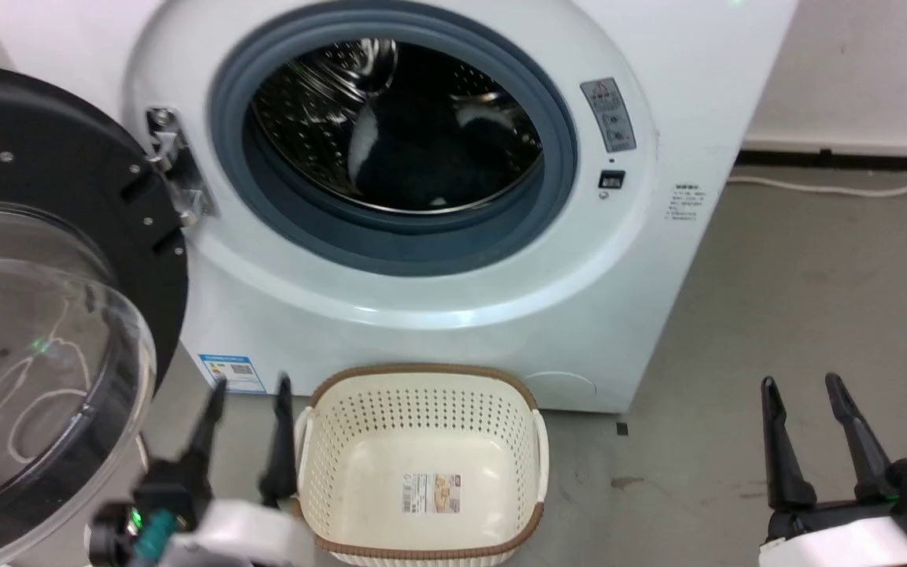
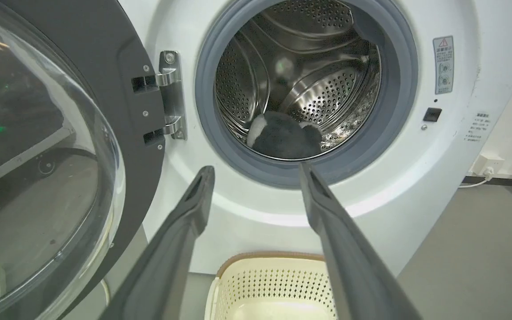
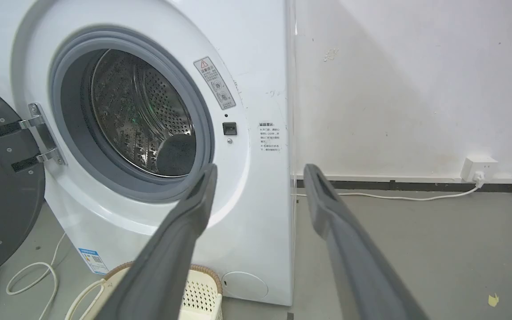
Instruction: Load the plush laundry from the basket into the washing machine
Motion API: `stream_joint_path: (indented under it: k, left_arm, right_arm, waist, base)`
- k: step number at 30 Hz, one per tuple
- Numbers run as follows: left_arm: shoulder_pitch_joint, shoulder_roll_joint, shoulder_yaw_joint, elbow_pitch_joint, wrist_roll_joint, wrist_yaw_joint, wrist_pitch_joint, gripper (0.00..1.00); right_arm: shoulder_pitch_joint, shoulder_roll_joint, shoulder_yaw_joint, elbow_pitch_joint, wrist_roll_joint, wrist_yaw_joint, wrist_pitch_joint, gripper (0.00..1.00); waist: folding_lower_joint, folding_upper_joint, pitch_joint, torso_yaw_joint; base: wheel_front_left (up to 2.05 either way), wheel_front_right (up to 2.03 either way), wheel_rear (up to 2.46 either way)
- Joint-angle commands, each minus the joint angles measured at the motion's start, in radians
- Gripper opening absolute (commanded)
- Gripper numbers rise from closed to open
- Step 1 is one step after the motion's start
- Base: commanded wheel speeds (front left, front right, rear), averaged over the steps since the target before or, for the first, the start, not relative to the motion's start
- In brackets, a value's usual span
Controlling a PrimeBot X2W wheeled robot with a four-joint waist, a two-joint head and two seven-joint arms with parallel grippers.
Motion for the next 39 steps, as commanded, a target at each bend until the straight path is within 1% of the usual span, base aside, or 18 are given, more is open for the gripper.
stream_joint_path:
  k: [1,4,9,19,20,39]
  left_arm:
    - [0.046,-0.011,-0.017,0.001,0.026,0.004,-0.004,1.0]
    - [0.082,-0.018,-0.037,0.008,0.065,0.013,-0.004,1.0]
    - [0.103,-0.032,-0.046,0.004,0.085,0.03,-0.004,1.0]
    - [0.104,-0.043,-0.039,0.006,0.086,0.031,-0.004,1.0]
    - [0.097,-0.043,-0.036,0.007,0.084,0.025,0.0,0.0]
    - [0.095,-0.045,-0.025,-0.01,0.1,0.023,0.032,0.0]
  right_arm:
    - [0.023,0.0,0.01,0.01,-0.002,-0.001,-0.004,1.0]
    - [0.033,0.0,0.019,0.028,-0.015,-0.001,-0.004,1.0]
    - [0.04,0.0,0.018,0.043,-0.018,-0.001,-0.004,1.0]
    - [0.038,0.0,0.028,0.055,-0.013,-0.001,-0.004,1.0]
    - [0.026,0.0,0.028,0.052,-0.012,0.0,0.0,0.0]
    - [0.018,0.0,0.034,0.046,-0.027,0.0,0.031,0.0]
  waist:
    - [0.0002,0.0,-0.021,0.016]
    - [0.0002,0.0,-0.027,0.022]
    - [0.0002,0.0,-0.035,0.031]
    - [0.0002,0.0,-0.038,0.036]
    - [0.0002,0.0,-0.038,0.036]
    - [0.0002,0.0,-0.039,0.032]
  base:
    - [0.0,0.0,0.0]
    - [0.0,0.0,0.0]
    - [0.0,0.0,0.0]
    - [0.0,0.0,0.0]
    - [0.0,0.0,0.0]
    - [0.0,0.0,0.0]
